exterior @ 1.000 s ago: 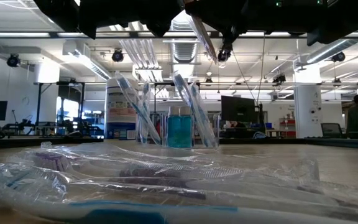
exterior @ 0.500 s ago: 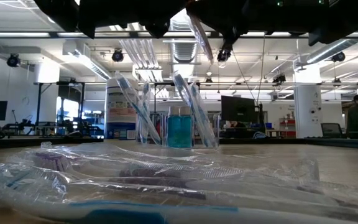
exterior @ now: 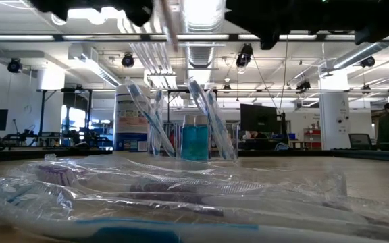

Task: Pick & Place toothbrushing station
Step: Put the orange toothbrush in the organizer bin

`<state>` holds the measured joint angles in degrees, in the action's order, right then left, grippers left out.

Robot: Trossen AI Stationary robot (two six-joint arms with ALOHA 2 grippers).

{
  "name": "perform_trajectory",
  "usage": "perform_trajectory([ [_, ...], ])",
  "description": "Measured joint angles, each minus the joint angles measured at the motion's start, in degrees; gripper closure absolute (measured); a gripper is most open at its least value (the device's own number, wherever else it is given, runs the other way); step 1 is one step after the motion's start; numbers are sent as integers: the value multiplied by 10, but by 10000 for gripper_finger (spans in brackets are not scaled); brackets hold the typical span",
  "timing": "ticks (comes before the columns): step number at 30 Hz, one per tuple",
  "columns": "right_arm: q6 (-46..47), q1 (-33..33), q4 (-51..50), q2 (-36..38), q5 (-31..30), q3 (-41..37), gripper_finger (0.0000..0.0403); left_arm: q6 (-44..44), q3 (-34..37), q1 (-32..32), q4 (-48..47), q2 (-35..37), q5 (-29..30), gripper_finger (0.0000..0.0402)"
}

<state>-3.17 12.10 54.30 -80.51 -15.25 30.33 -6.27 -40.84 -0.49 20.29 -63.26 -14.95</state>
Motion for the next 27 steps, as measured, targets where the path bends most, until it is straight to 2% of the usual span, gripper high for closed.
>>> perform_trajectory([
  [5,30,0,-50,88,0,-43,288,26,85,0,-9,131,20,377],
  [12,31,0,-205,217,2,-54,383,65,176,2,-73,310,46,377],
  [17,32,-2,-243,314,18,-84,393,74,208,2,-131,416,99,377],
  [21,52,-15,-242,393,61,-122,394,74,211,2,-203,480,138,377],
  [27,103,-44,-265,487,92,-179,394,64,208,2,-282,536,141,377],
])
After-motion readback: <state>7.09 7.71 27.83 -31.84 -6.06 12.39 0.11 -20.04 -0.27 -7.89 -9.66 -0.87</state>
